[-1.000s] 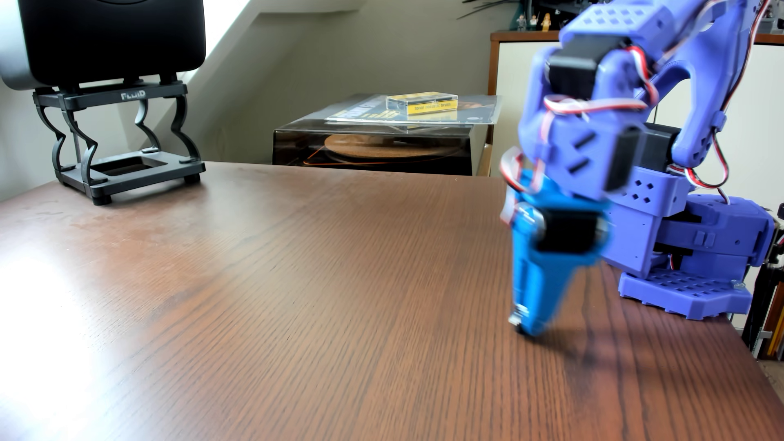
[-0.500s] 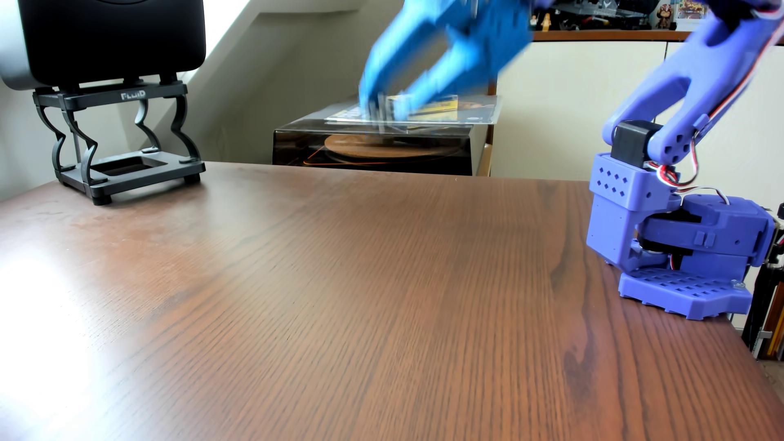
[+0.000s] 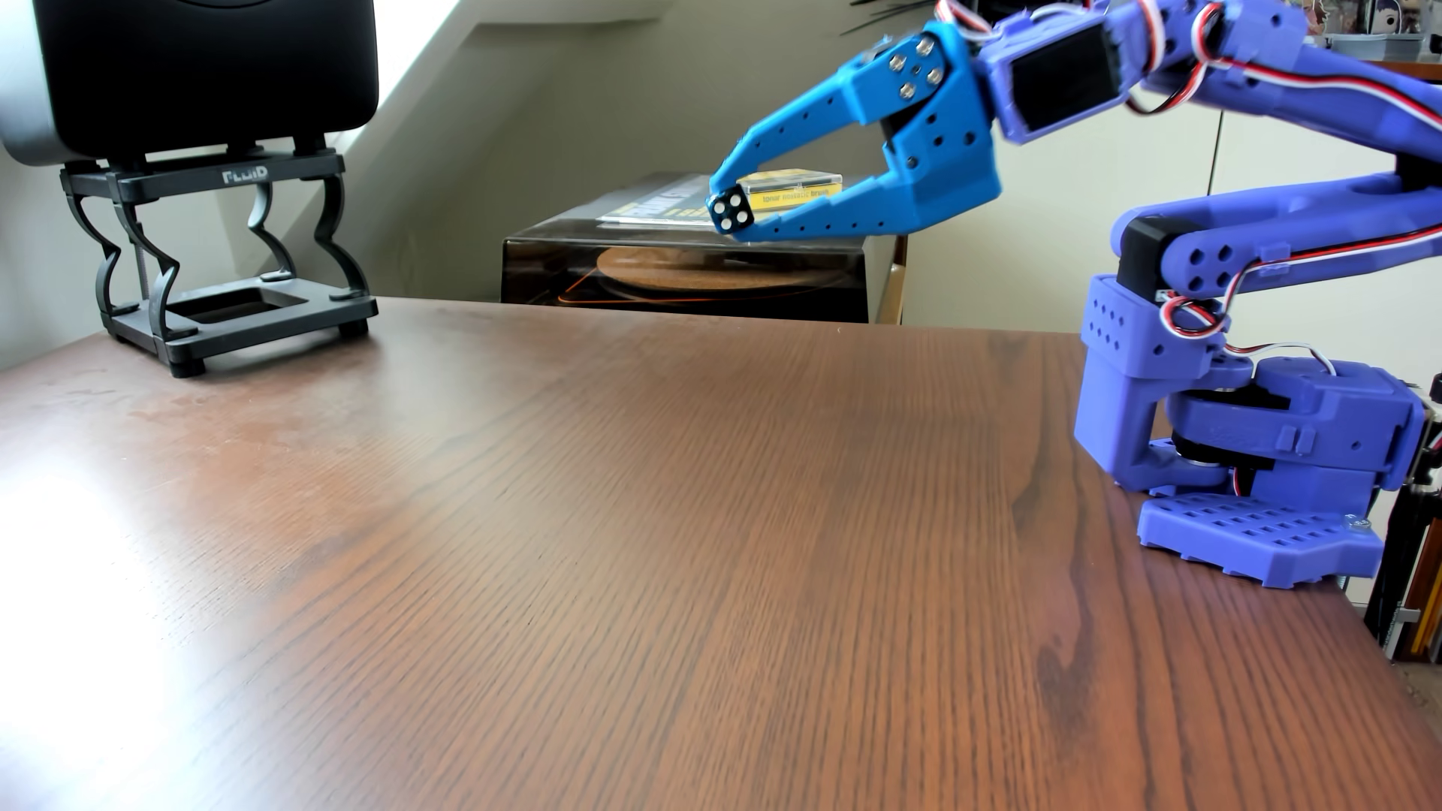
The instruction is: Grab the blue dice
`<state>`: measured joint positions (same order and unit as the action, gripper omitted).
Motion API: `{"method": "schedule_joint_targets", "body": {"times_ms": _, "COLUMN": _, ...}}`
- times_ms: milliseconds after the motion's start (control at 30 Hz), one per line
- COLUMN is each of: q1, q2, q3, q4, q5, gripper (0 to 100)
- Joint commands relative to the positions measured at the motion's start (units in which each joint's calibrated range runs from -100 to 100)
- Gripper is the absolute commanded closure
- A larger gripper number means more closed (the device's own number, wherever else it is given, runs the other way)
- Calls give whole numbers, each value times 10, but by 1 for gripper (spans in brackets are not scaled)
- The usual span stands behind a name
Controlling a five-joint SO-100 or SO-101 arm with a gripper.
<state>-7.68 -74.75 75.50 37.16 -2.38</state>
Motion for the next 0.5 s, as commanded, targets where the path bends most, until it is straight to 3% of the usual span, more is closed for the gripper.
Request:
{"method": "schedule_joint_targets", "body": {"times_ms": 0, "q1": 69, "q2": -9, "q3": -59, "q4": -18, "q5": -29, "gripper": 98}}
{"method": "schedule_joint_targets", "body": {"times_ms": 167, "q1": 86, "q2": -5, "q3": -145, "q4": -16, "q5": -36, "gripper": 98}}
{"method": "schedule_joint_targets", "body": {"times_ms": 467, "q1": 78, "q2": -7, "q3": -153, "q4": -15, "q5": -34, "gripper": 98}}
